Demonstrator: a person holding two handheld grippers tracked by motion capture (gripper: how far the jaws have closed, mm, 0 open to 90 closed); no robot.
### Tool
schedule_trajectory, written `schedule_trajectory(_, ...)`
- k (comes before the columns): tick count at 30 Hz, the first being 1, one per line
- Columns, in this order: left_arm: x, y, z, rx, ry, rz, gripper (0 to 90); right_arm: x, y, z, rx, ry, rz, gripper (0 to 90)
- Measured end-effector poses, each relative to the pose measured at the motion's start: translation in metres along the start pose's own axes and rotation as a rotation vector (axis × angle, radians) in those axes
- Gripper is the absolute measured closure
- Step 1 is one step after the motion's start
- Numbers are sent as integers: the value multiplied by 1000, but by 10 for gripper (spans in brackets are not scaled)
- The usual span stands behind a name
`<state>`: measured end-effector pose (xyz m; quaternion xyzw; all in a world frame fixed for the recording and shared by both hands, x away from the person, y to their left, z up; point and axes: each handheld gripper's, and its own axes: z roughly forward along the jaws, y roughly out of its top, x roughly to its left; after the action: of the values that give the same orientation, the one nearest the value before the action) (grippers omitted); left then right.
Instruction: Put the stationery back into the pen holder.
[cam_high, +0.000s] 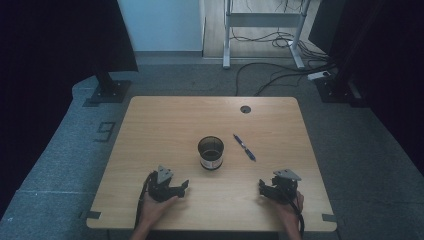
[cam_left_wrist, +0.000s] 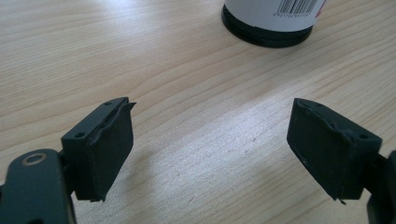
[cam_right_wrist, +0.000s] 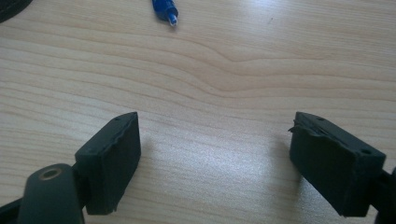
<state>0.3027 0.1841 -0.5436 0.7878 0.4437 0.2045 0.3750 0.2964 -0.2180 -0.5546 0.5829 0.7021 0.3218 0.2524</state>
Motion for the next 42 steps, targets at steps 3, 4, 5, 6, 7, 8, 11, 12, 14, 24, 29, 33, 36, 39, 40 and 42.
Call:
schedule_trajectory(3, 0, 0, 0, -3, 2, -4, 152, 1, 0, -2, -20, 6, 18, 172)
schedule_trajectory(4, 0, 0, -1, -4, 0, -6, 154, 2, 1, -5, -39, 8, 24, 185)
schedule_trajectory(5, 1, 0, -1, -2, -1, -9, 155, 2, 2, -7, -50, 11, 27, 192)
schedule_trajectory(6, 1, 0, 0, -3, -1, -11, 156, 2, 2, -7, -50, 11, 27, 192)
schedule_trajectory(7, 1, 0, 0, -2, 0, -13, 156, 2, 3, -8, -61, 14, 26, 200)
schedule_trajectory(8, 1, 0, 0, -1, 3, -15, 156, 2, 4, -10, -72, 17, 30, 206)
schedule_trajectory(11, -1, 0, 0, 4, 11, -10, 160, 1, 9, -14, -100, 23, 47, 215)
schedule_trajectory(12, -1, 0, 0, 12, 10, -3, 159, 1, 11, -14, -108, 28, 48, 218)
schedule_trajectory(14, -2, 0, 1, 22, 9, 0, 158, 2, 15, -13, -113, 49, 51, 229)
schedule_trajectory(24, 0, 1, 3, 55, -10, -15, 162, 1, 43, -14, -160, 83, 78, 285)
schedule_trajectory(29, 0, 1, 3, 62, -6, -9, 162, 4, 60, -16, -190, 85, 74, 316)
schedule_trajectory(33, 0, 1, 4, 71, -4, -13, 162, 10, 74, -13, -199, 97, 43, 346)
schedule_trajectory(36, 0, 1, 4, 72, 3, -21, 162, 14, 81, -8, -197, 112, 25, 374)
schedule_trajectory(39, 1, 1, 4, 74, 2, -26, 162, 17, 89, -1, -186, 121, 4, 384)
schedule_trajectory(40, 1, 1, 4, 76, 2, -26, 162, 17, 91, 2, -181, 128, 4, 389)
schedule_trajectory(42, 1, 1, 5, 79, 2, -25, 162, 18, 96, 7, -175, 139, 2, 396)
